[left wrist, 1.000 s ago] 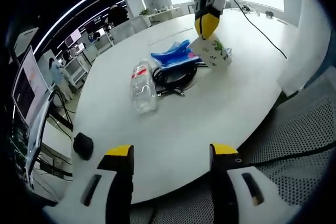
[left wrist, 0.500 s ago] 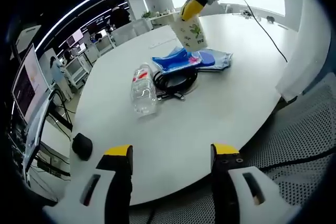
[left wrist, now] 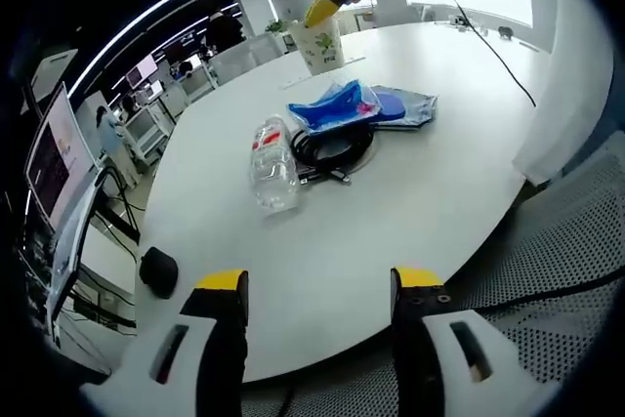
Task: Arrange the tabletop items into an orderly group along one side of the table until the central work area is clear of visible clutter.
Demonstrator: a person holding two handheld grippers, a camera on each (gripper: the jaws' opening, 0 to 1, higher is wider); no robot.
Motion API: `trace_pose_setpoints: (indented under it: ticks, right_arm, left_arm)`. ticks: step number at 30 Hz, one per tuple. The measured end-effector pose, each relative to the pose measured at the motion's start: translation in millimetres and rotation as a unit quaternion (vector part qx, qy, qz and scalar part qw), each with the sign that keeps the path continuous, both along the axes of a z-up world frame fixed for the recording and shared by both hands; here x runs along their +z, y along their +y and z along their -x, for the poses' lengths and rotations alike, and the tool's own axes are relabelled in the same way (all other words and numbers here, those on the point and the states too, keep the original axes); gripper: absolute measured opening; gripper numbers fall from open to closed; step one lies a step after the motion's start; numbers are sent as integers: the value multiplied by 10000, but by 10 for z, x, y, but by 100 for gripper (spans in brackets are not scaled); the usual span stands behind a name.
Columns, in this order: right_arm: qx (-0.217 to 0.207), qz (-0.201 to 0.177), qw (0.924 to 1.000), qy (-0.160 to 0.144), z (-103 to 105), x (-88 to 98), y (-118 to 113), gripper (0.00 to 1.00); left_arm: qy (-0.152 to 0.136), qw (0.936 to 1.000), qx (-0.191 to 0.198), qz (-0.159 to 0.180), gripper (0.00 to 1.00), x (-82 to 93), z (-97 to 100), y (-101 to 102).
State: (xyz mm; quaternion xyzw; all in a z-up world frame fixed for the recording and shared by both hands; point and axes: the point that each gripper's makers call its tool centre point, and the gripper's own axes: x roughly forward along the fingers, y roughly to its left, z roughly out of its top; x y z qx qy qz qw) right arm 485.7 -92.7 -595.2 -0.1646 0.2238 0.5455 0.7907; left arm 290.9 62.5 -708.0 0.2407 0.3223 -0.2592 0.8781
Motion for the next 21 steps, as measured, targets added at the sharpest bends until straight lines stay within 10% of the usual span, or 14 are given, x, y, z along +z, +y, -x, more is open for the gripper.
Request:
trace_pose_setpoints:
  ticks: [21]
  right_arm:
    - [-562, 169, 9971, -487, -1039, -201, 89, 0]
  left_arm:
    - [91, 9997, 155, -174, 54, -70, -38, 145]
